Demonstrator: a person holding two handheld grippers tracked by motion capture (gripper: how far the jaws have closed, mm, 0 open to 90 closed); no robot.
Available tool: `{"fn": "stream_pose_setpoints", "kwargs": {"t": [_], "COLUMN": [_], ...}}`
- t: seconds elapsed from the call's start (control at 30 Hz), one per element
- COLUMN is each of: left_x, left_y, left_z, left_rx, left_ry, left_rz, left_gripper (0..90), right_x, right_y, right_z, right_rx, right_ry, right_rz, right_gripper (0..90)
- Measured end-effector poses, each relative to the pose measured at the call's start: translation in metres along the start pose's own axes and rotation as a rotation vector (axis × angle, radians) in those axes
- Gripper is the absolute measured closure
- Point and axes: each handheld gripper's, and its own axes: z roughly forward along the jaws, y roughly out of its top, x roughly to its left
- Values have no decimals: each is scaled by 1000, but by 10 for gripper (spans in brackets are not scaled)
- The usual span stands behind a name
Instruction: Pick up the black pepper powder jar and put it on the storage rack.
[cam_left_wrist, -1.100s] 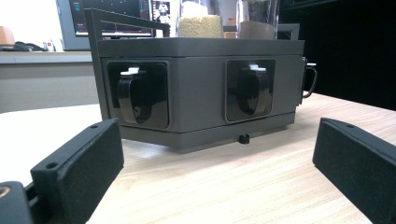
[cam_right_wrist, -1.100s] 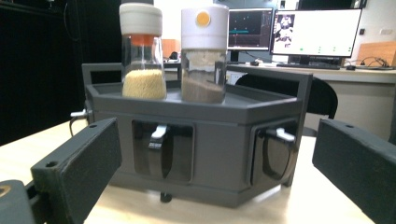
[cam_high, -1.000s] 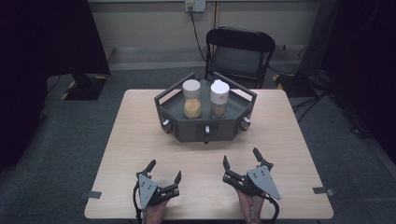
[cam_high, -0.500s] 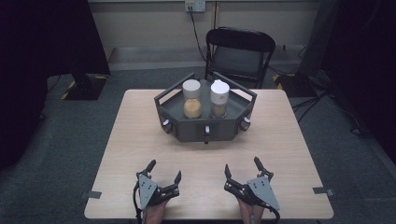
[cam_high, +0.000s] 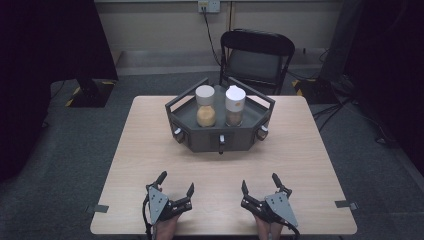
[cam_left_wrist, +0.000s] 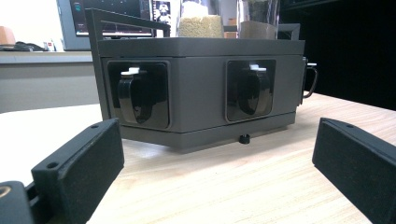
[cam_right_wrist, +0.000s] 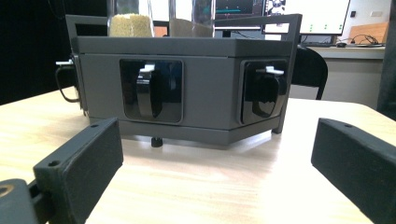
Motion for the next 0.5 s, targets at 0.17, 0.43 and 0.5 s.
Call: {"fn": "stream_pose_setpoints", "kwargs": {"t": [0.17,0.43,0.5], "left_x": [0,0,0], "left_y": [0,0,0], "left_z": [0,0,0], "left_rx": [0,0,0], "left_ry": [0,0,0], "left_rz": [0,0,0], "left_gripper": [14,14,15], "right_x": [1,1,2], "right_y": [-3,-7,-7], "right_z": [1,1,1], "right_rx": [11,2,1], "right_ry": [-5,-9,-8], "right_rz": [-1,2,-2], "right_gripper": [10,10,10]}}
